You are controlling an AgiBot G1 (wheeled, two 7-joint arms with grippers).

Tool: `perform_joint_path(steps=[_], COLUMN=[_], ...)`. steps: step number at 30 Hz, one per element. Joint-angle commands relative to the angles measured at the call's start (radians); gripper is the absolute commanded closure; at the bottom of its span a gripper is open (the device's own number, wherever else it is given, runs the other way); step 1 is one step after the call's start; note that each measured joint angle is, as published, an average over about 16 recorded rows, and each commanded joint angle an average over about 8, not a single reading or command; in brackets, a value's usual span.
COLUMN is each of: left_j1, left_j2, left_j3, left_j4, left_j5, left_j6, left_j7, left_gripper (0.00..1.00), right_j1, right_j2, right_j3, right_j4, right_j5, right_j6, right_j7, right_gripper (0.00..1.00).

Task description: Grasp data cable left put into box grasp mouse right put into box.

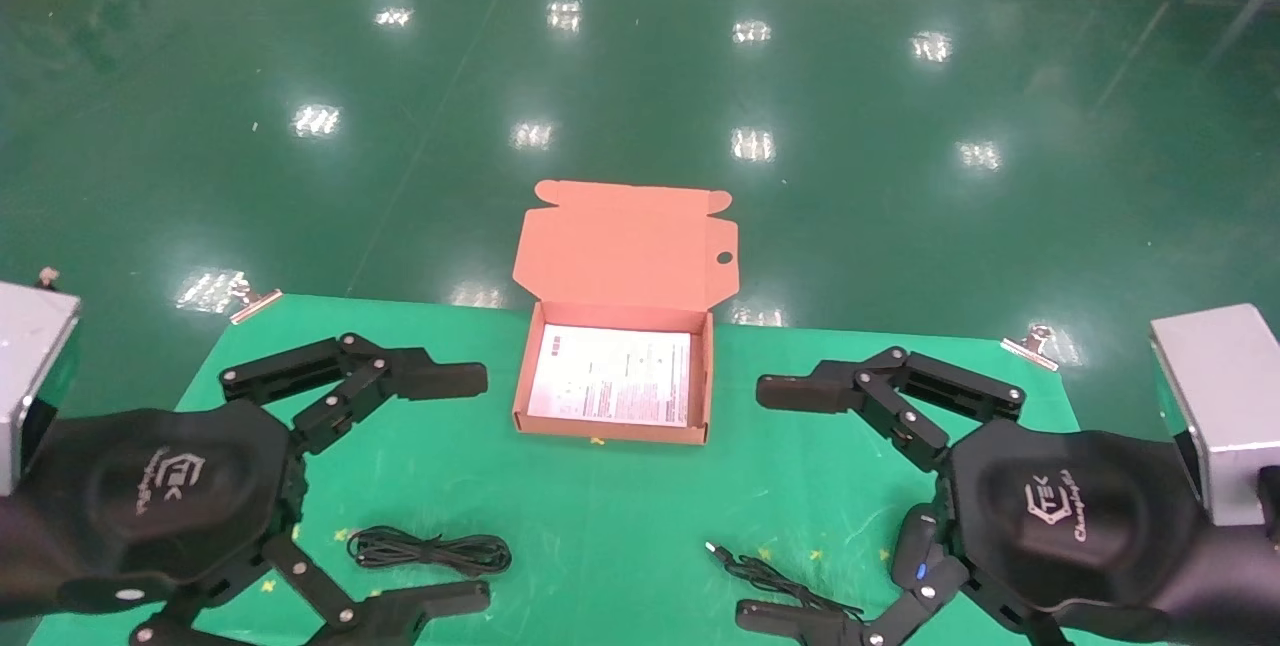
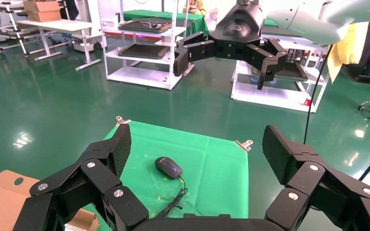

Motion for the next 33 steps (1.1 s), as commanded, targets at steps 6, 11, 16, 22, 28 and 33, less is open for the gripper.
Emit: perform_joint_path(steps=[6,11,16,22,28,33], left_j1=[0.0,0.0,0.0,0.0,-0.001,-0.017], left_j2=[0.0,0.0,0.0,0.0,0.002,-0.004], left_j3=[0.0,0.0,0.0,0.0,0.003,0.02], left_j4=[0.0,0.0,0.0,0.0,0.003,-0.003], left_j5=[0.0,0.0,0.0,0.0,0.003,0.042], left_j6=[0.0,0.0,0.0,0.0,-0.003,0.006], left_j7=[0.0,0.0,0.0,0.0,-0.001,-0.01], left_gripper=[0.0,0.0,0.0,0.0,0.0,0.0], right_j1=[0.0,0.0,0.0,0.0,0.0,0.018], right_j2=[0.0,0.0,0.0,0.0,0.0,0.015], right_j3=[0.0,0.0,0.0,0.0,0.001,-0.014], right_j4=[0.0,0.0,0.0,0.0,0.0,0.014], right_j5=[0.0,0.0,0.0,0.0,0.0,-0.047], right_j6=[0.0,0.0,0.0,0.0,-0.001,-0.006], right_j7=[0.0,0.0,0.0,0.0,-0.001,0.0], right_gripper=[0.0,0.0,0.0,0.0,0.0,0.0])
